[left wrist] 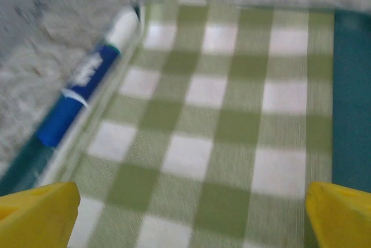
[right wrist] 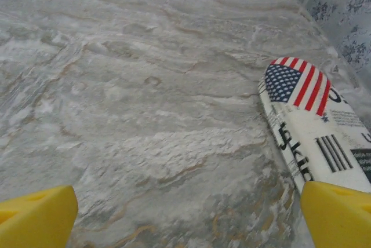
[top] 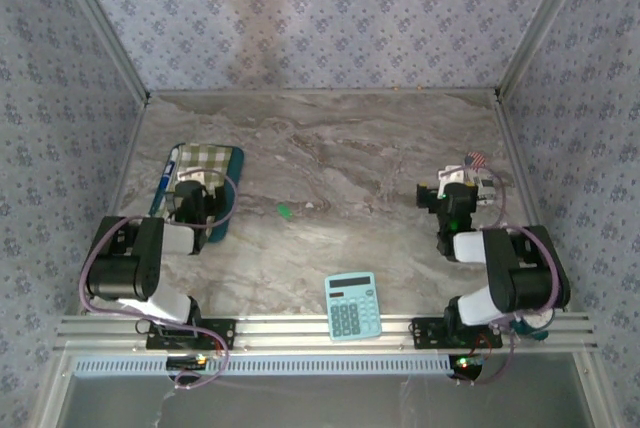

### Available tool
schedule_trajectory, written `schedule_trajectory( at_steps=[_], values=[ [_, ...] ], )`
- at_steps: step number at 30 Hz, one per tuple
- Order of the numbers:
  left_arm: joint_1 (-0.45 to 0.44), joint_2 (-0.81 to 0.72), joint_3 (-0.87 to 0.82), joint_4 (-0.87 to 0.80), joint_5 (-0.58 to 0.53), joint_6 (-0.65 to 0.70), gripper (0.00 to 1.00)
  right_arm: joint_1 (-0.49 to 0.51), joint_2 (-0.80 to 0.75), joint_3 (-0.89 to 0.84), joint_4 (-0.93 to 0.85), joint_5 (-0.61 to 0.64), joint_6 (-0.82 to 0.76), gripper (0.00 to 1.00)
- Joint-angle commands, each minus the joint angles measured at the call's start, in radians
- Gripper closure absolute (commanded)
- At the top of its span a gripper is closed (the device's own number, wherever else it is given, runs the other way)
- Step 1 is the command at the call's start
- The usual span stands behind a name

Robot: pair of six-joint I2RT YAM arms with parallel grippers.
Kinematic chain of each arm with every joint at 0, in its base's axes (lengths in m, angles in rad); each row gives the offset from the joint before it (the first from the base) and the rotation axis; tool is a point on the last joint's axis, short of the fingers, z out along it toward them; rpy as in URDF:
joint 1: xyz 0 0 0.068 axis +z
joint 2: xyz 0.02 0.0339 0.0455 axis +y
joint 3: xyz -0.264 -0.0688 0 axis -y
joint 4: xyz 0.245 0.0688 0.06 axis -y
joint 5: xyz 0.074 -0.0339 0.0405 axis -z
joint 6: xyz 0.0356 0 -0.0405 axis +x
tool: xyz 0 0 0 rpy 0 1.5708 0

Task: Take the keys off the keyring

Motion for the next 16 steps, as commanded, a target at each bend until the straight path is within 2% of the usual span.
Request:
schedule_trajectory(
  at_steps=[1, 2, 3, 4, 6, 11, 16],
  values=[
    [0.020, 0.006, 0.019, 0.175, 0.024, -0.007, 0.01, -0.031, 0.016, 0.080, -0.071, -0.054, 0.069, 0.00],
    [0.006, -0.015, 0.026, 0.122, -0.034, -0.018, 0.01, -0.043, 0.048, 0.051, 0.070, -0.078, 0.048, 0.00],
    [0.004, -0.002, 0.017, 0.158, -0.040, -0.012, 0.01, -0.026, 0.058, 0.041, 0.097, -0.049, 0.030, 0.00],
    [0.003, 0.000, 0.018, 0.170, -0.043, -0.010, 0.01, -0.008, 0.025, 0.047, 0.023, -0.034, 0.023, 0.00],
    [0.007, -0.004, 0.022, 0.147, -0.035, -0.015, 0.01, -0.030, 0.042, 0.061, 0.026, -0.109, 0.026, 0.00],
    [0.011, -0.008, 0.026, 0.134, -0.029, -0.020, 0.01, -0.081, 0.037, 0.084, -0.034, -0.207, 0.048, 0.00],
    [0.011, -0.007, 0.023, 0.142, -0.028, -0.017, 0.01, -0.071, 0.036, 0.078, -0.023, -0.190, 0.041, 0.00]
  ],
)
